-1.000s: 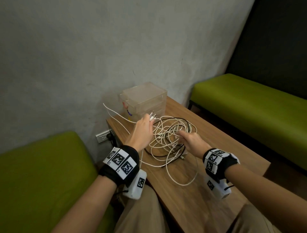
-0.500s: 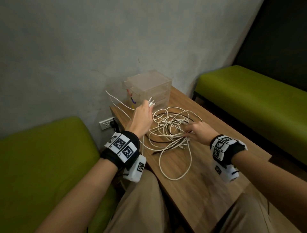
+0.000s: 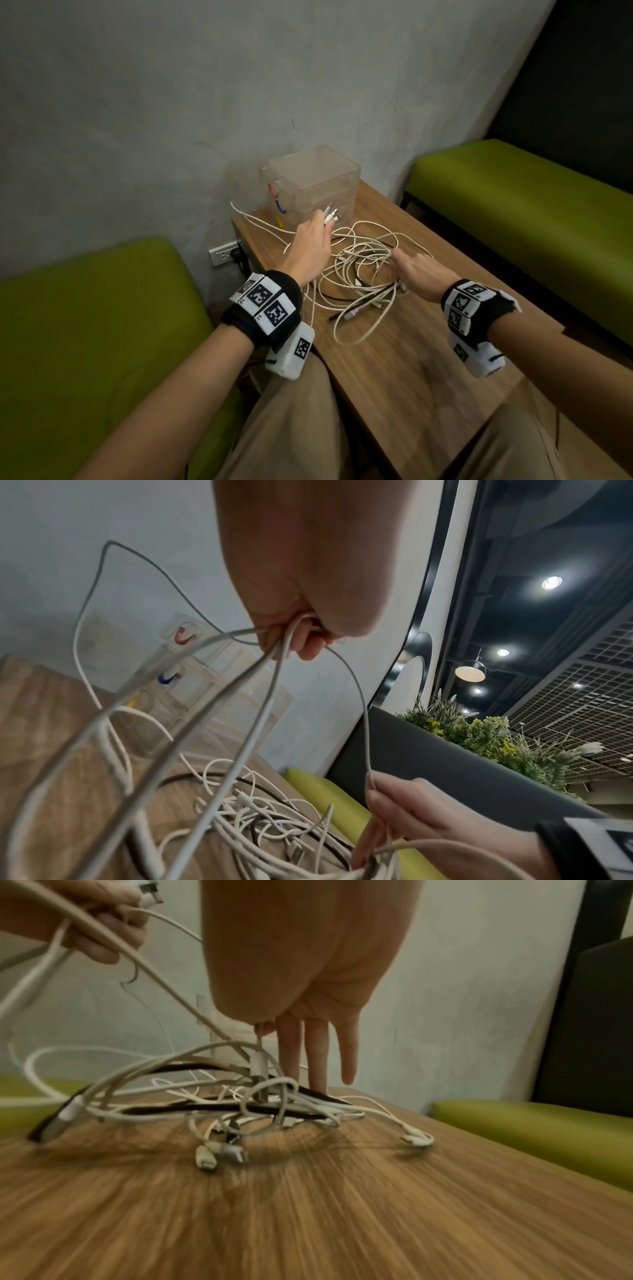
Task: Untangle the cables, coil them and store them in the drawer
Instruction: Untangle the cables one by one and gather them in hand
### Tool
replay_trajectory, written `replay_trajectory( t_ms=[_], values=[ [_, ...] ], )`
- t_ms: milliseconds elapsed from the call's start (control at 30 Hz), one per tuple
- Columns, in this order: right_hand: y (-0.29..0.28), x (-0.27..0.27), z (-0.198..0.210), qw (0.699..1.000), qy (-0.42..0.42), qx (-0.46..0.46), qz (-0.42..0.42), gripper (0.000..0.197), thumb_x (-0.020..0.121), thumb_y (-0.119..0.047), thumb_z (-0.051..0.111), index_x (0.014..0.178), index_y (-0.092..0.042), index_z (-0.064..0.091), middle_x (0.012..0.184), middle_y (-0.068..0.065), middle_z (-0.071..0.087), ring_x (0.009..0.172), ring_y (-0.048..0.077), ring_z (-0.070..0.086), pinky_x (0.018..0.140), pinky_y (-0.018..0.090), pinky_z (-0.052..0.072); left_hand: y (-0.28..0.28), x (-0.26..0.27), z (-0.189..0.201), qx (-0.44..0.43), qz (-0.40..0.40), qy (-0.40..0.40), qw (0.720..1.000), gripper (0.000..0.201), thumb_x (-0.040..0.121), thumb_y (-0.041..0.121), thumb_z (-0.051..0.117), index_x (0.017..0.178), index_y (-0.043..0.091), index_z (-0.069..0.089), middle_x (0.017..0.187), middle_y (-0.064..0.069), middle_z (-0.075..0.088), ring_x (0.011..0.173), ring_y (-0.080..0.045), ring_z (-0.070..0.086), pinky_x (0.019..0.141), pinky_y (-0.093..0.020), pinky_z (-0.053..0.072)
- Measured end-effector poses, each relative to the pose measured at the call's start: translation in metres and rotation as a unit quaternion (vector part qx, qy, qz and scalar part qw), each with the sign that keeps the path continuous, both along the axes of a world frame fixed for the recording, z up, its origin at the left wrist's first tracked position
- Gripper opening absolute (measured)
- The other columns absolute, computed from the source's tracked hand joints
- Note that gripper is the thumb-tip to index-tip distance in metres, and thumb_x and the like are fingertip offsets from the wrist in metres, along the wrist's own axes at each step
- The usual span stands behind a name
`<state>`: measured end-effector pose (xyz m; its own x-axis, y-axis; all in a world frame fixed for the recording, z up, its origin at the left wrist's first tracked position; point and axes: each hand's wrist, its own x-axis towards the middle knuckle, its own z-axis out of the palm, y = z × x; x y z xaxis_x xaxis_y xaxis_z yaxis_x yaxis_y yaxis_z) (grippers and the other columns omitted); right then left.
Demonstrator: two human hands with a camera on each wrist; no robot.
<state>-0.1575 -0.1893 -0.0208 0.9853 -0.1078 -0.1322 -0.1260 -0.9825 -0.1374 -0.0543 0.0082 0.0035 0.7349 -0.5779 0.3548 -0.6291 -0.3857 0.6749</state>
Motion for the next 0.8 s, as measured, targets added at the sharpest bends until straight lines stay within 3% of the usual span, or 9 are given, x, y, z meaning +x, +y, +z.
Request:
replay_trajectory(
  t_ms=[100, 233, 367, 433, 533, 633, 733, 800],
  values=[
    [-0.001, 0.002, 0.004, 1.000, -0.021, 0.012, -0.008, 0.018, 0.100, -0.025, 0.028, 0.090, -0.011, 0.034, 0.069, 0.009, 0.056, 0.059, 0.029, 0.049, 0.057, 0.039, 0.039, 0.001, -0.002, 0.000, -0.010, 0.000, 0.003, 1.000, 0.017, 0.099, 0.016, 0.032, 0.086, 0.008, 0.039, 0.077, -0.008, 0.048, 0.063, -0.020, 0.042, 0.055, -0.023, 0.022],
    [0.002, -0.002, 0.007, 0.998, -0.041, 0.023, 0.044, 0.020, 0.099, -0.020, 0.037, 0.097, -0.003, 0.047, 0.079, 0.003, 0.050, 0.068, 0.021, 0.047, 0.066, 0.033, 0.040, 0.001, -0.005, 0.001, -0.015, -0.022, 0.005, 1.000, 0.019, 0.099, 0.015, 0.033, 0.088, 0.003, 0.043, 0.076, -0.008, 0.047, 0.064, -0.021, 0.041, 0.054, -0.024, 0.019],
    [-0.002, -0.008, 0.007, 0.997, -0.051, 0.062, 0.009, 0.017, 0.098, -0.018, 0.039, 0.102, -0.003, 0.045, 0.064, 0.000, 0.048, 0.049, 0.014, 0.044, 0.054, 0.031, 0.037, -0.001, -0.008, 0.002, -0.013, -0.027, 0.014, 0.999, 0.021, 0.099, 0.016, 0.033, 0.088, 0.002, 0.044, 0.074, -0.006, 0.046, 0.061, -0.018, 0.040, 0.054, -0.024, 0.020],
    [-0.005, -0.010, 0.007, 0.992, -0.079, 0.094, -0.023, 0.016, 0.098, -0.020, 0.039, 0.097, -0.006, 0.044, 0.061, 0.003, 0.055, 0.049, 0.019, 0.055, 0.047, 0.030, 0.043, -0.002, -0.010, 0.002, -0.008, -0.036, 0.019, 0.999, 0.019, 0.099, 0.015, 0.032, 0.084, 0.007, 0.040, 0.072, -0.003, 0.044, 0.058, -0.014, 0.038, 0.053, -0.023, 0.020],
    [-0.009, -0.009, 0.013, 0.979, -0.081, 0.168, -0.082, 0.021, 0.099, -0.028, 0.035, 0.087, -0.011, 0.037, 0.058, 0.007, 0.061, 0.042, 0.012, 0.058, 0.044, 0.028, 0.049, -0.002, -0.010, 0.001, -0.007, -0.038, 0.023, 0.999, 0.018, 0.099, 0.016, 0.032, 0.084, 0.008, 0.038, 0.070, -0.001, 0.043, 0.058, -0.014, 0.037, 0.053, -0.024, 0.018],
    [-0.011, -0.007, 0.018, 0.989, -0.096, 0.078, -0.080, 0.022, 0.099, -0.032, 0.032, 0.088, -0.014, 0.036, 0.058, 0.001, 0.057, 0.048, 0.016, 0.058, 0.045, 0.026, 0.043, -0.003, -0.008, 0.000, -0.003, -0.042, 0.027, 0.999, 0.019, 0.099, 0.017, 0.032, 0.086, 0.007, 0.041, 0.071, -0.001, 0.044, 0.058, -0.013, 0.038, 0.053, -0.024, 0.020],
    [-0.008, 0.001, 0.022, 0.975, -0.201, 0.060, -0.073, 0.019, 0.098, -0.024, 0.037, 0.090, -0.007, 0.041, 0.064, 0.011, 0.056, 0.059, 0.033, 0.056, 0.053, 0.040, 0.045, -0.004, -0.007, 0.002, -0.022, -0.041, 0.018, 0.999, 0.019, 0.099, 0.017, 0.032, 0.089, 0.006, 0.044, 0.072, -0.001, 0.045, 0.055, -0.006, 0.038, 0.051, -0.023, 0.027],
    [0.004, 0.008, 0.028, 0.965, -0.233, 0.113, -0.053, 0.015, 0.097, -0.020, 0.039, 0.089, -0.008, 0.042, 0.070, 0.013, 0.061, 0.062, 0.031, 0.060, 0.058, 0.042, 0.051, -0.002, -0.008, 0.006, -0.070, -0.023, 0.010, 0.997, 0.019, 0.099, 0.016, 0.032, 0.091, 0.005, 0.045, 0.069, 0.004, 0.043, 0.055, -0.005, 0.039, 0.050, -0.017, 0.034]
  ],
)
